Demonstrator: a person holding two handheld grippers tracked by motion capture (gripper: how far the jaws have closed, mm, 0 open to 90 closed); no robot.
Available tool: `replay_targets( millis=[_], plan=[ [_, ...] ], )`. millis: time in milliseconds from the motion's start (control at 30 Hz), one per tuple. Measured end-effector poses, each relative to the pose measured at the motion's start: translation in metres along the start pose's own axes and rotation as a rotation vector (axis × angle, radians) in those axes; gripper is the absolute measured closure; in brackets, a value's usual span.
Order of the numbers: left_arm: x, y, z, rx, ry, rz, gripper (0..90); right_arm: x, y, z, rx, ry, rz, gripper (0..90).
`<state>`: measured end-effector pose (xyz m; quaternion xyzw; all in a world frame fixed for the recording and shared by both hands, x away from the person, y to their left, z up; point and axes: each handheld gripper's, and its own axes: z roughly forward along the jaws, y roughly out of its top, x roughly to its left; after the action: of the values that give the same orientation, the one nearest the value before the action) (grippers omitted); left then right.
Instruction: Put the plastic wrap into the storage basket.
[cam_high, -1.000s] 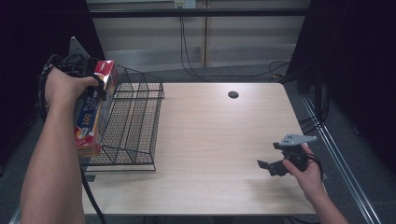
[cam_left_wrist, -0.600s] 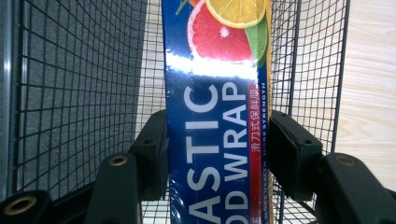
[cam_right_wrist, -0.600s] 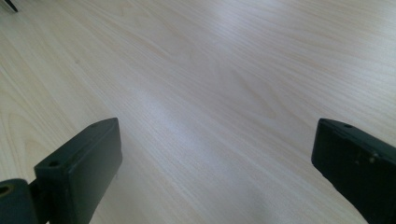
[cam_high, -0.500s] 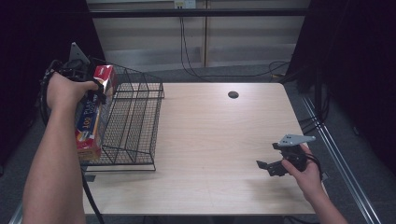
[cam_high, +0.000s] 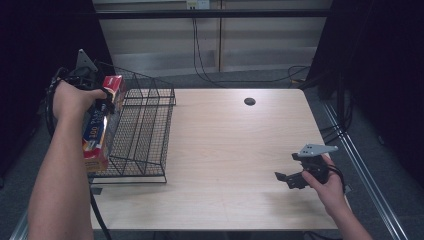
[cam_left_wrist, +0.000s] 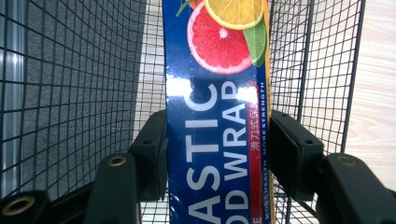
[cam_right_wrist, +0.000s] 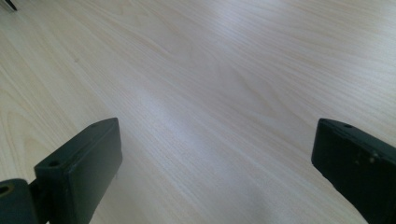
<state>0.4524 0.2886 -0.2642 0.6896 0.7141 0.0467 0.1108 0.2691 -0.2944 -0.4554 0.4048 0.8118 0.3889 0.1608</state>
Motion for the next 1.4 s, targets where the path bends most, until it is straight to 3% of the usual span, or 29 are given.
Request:
replay_targets(
  millis=[733,1167,1400],
  plan=[
    [0.007,-0.001,0.007,-0.019,-0.003,-0.040,43.1,0.002,0.000,0.003,0.008,0.004,-0.001,1.7],
    [0.013,-0.002,0.020,0.009,-0.007,-0.074,42.3,0.001,0.000,0.003,0.009,0.003,-0.005,1.7],
    [0.015,-0.002,0.023,0.020,-0.002,-0.067,42.0,0.002,-0.001,0.004,0.016,-0.001,-0.005,1.7]
  ],
)
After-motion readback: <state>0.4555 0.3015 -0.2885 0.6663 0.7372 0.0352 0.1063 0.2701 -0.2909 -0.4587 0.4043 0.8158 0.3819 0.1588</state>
